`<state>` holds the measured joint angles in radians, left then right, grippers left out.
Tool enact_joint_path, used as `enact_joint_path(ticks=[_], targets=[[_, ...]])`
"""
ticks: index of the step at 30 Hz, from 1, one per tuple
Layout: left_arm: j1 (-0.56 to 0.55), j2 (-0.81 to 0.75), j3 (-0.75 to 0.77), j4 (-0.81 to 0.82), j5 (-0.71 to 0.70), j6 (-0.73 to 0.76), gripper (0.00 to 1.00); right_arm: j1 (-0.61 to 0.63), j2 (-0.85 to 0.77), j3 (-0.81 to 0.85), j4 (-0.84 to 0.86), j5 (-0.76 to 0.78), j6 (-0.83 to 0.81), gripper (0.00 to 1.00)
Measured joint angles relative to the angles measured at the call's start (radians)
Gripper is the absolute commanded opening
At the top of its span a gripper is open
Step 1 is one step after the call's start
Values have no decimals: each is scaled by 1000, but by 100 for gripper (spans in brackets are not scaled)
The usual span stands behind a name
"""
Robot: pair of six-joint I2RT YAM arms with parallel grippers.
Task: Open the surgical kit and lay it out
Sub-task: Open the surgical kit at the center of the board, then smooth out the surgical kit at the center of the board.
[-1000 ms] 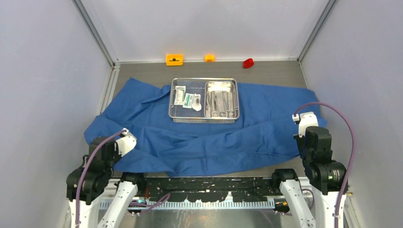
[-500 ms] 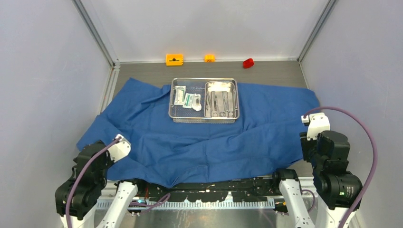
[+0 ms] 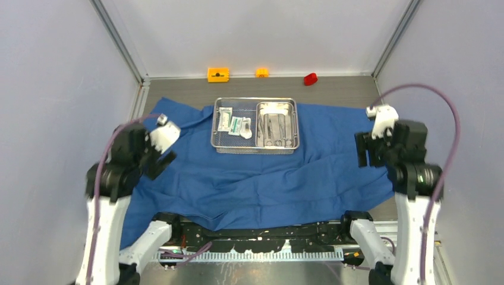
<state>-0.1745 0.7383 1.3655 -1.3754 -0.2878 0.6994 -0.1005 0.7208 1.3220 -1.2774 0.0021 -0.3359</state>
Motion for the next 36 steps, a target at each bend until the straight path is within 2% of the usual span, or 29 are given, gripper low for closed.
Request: enact_joint_path(ticks=[4,8,13,20,27,36], targets=[[0,244,-84,265,45,-106,100,0,231,-50,204,-48,28,74],[2,569,-42,459,55,-198,99,0,516,-48,406,-76,71,74],[22,969,149,591,64,-291,97,7,796,8,537,-124,146,74],[151,1420,603,578,132,-414,92,31,1016,103,699,-90,192,73],[269,1637,805,526,166,-462,91,34,1175,182,763,-20,197,72],[262,1730,869,509,151,-451,89,34,1281,250,767,46,179,72]])
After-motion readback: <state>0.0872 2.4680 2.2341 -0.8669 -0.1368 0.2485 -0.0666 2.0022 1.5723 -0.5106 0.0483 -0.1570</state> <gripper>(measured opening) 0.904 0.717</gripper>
